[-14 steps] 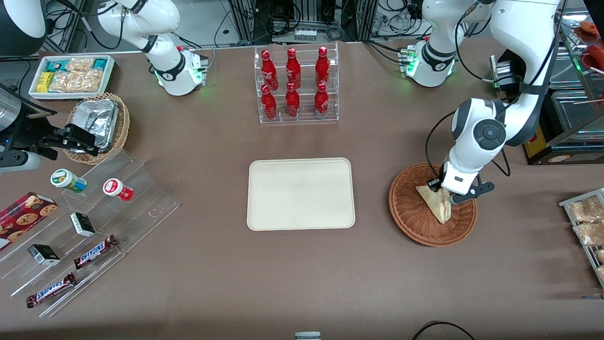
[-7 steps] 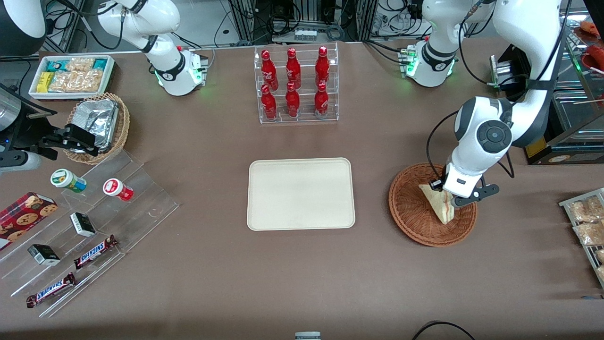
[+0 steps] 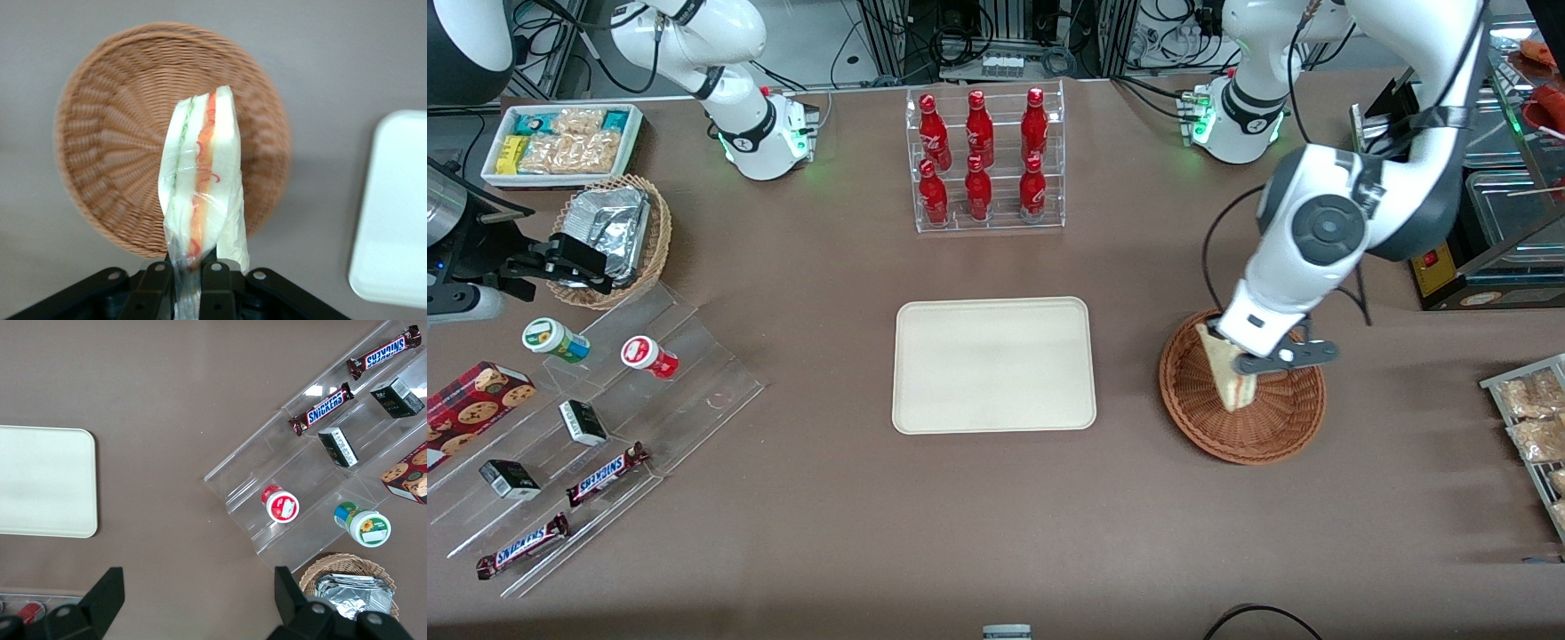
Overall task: Place sandwich from basket to tray
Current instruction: 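Lift the sandwich and carry it with the left gripper over the cream tray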
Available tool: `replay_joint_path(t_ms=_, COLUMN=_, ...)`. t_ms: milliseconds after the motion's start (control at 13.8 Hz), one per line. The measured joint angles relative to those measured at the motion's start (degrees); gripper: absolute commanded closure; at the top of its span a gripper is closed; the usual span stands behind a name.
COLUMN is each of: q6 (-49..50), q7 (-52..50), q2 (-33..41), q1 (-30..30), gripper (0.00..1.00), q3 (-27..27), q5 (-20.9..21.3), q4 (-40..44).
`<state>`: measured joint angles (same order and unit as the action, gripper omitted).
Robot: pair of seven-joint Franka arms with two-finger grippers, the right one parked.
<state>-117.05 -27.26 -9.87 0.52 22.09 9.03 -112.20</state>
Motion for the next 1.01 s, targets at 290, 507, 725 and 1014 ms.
replay_joint_path(t_ms=290, q6=-0.02, q7=1.88, q2=-1.42, q1=-1.49, gripper=1.0, q3=6.12, q5=0.0, q4=1.5)
replay_joint_path(t_ms=507, q6=0.01, q7=-2.62, q2=-3.99, q1=-2.96, gripper=1.0, q3=9.32, q5=2.22, q4=4.41)
replay_joint_path(t_ms=725, q6=0.87, q7=-13.16, q2=-8.22, q1=-5.65, gripper=1.0, q3=12.38, q5=7.73, q4=7.42)
replay_joint_path(t_ms=1014, q6=6.21, q7=-23.02, q2=-15.04, q1=-9.76, gripper=1.0, q3=12.82, q5=10.18, q4=15.72)
